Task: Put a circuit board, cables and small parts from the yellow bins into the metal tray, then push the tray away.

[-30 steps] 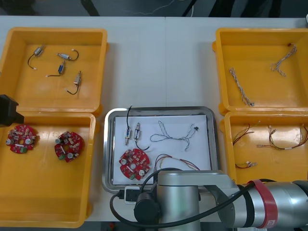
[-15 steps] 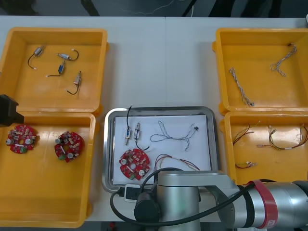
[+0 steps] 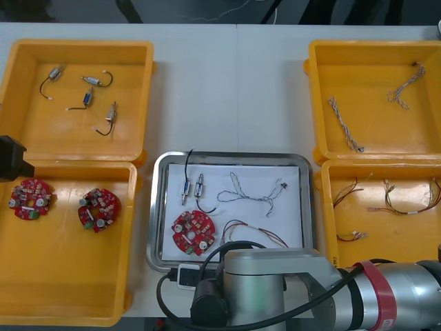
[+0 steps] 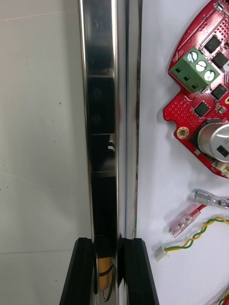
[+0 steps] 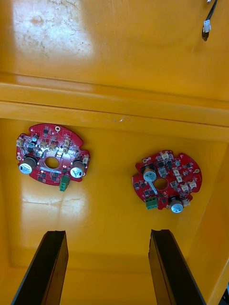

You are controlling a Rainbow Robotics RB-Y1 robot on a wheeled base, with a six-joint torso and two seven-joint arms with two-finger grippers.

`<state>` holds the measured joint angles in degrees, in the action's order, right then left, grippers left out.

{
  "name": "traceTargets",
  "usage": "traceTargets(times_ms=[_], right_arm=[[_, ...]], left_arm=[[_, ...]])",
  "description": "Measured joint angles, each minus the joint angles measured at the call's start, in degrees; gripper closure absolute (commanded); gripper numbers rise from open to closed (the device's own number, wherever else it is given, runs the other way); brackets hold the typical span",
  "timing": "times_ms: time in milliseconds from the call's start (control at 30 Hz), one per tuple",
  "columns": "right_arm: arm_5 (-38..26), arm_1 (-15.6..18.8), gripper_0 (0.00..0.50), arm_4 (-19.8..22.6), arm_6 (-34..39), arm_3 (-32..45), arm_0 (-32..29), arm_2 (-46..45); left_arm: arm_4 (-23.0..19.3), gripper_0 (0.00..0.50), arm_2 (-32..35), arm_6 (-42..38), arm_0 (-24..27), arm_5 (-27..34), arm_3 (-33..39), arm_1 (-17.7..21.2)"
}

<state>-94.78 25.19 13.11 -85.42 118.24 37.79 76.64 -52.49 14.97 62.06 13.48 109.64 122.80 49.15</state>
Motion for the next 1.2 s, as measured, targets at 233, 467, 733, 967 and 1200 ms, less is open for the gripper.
traceTargets(times_ms=[233, 467, 733, 967, 1200], right_arm=[[0.15, 0.03, 0.485, 0.00, 0.04, -0.02, 0.94, 0.77], [0.75, 0.17, 0.484, 0.00, 0.30, -0.09, 2.42, 1.88], [1.34, 0.90, 0.485, 0.00, 0.31, -0.11, 4.37, 2.21], [1.63, 2.12, 0.486, 0.00, 0.32, -0.11, 6.79, 2.22], [1.67, 3.11, 0.486, 0.00, 0.40, -0.12, 9.78, 2.24]], left_arm=[[0.00, 0.000, 0.00, 0.00, 0.00, 0.00, 0.00, 0.00], [0.00, 0.000, 0.00, 0.00, 0.00, 0.00, 0.00, 0.00], [0.00, 0.000, 0.00, 0.00, 0.00, 0.00, 0.00, 0.00], [0.00, 0.000, 0.00, 0.00, 0.00, 0.00, 0.01, 0.01], [0.00, 0.000, 0.00, 0.00, 0.00, 0.00, 0.01, 0.02]])
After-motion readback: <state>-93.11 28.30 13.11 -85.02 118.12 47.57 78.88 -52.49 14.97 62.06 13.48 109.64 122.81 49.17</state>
